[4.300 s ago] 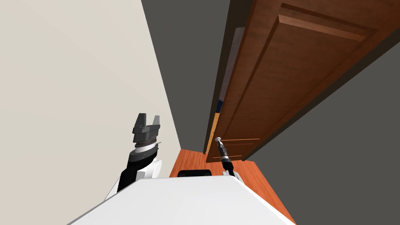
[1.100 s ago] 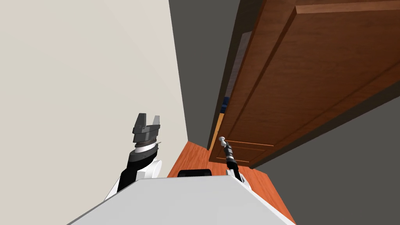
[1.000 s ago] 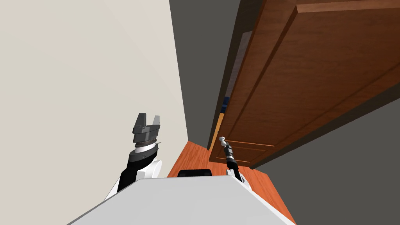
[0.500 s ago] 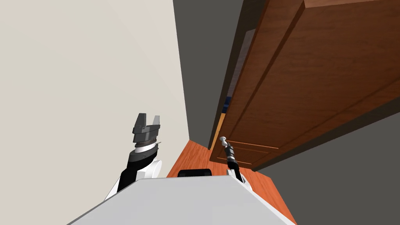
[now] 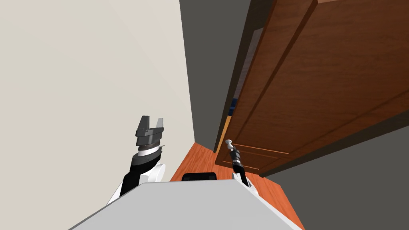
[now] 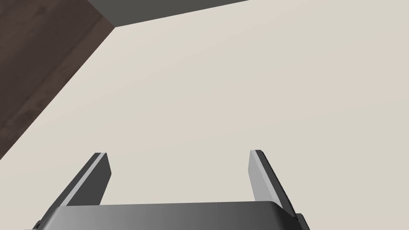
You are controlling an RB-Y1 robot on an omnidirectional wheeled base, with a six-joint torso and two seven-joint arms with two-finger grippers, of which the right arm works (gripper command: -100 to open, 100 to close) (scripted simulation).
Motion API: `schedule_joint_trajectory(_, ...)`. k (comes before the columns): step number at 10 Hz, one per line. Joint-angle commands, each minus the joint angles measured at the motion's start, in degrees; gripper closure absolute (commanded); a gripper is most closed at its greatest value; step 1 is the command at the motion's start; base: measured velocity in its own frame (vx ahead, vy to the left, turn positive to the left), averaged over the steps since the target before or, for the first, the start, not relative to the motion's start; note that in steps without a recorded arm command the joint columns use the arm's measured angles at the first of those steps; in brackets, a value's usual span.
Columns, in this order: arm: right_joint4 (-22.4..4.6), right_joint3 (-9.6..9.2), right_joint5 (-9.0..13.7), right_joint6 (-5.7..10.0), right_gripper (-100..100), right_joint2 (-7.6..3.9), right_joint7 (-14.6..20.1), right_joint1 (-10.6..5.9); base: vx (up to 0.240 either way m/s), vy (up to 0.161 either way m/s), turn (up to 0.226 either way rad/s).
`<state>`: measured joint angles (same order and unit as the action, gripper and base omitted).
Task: Pull the door open
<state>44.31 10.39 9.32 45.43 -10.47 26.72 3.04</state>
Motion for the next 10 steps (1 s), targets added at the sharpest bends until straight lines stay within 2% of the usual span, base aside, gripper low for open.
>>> schedule_joint_trajectory(1, 0.7, -0.38, 1.0, 0.46, 100, -0.15, 2.9, -0.27, -0.029, -0.008, 0.099)
schedule_joint_trajectory(2, 0.4, -0.53, 2.0, 0.51, 100, -0.37, 4.3, -0.41, -0.044, -0.014, 0.131)
schedule_joint_trajectory(5, 0.2, -0.67, 2.9, 0.56, 100, -0.59, 7.7, -0.54, -0.022, -0.011, 0.060)
schedule_joint_trajectory(7, -0.4, -0.95, 4.8, 0.65, 100, -1.02, 11.5, -0.79, -0.030, -0.010, 0.120)
schedule_joint_trajectory(10, -0.4, -0.95, 4.8, 0.65, 100, -1.02, 12.5, -0.79, -0.010, -0.003, 0.013)
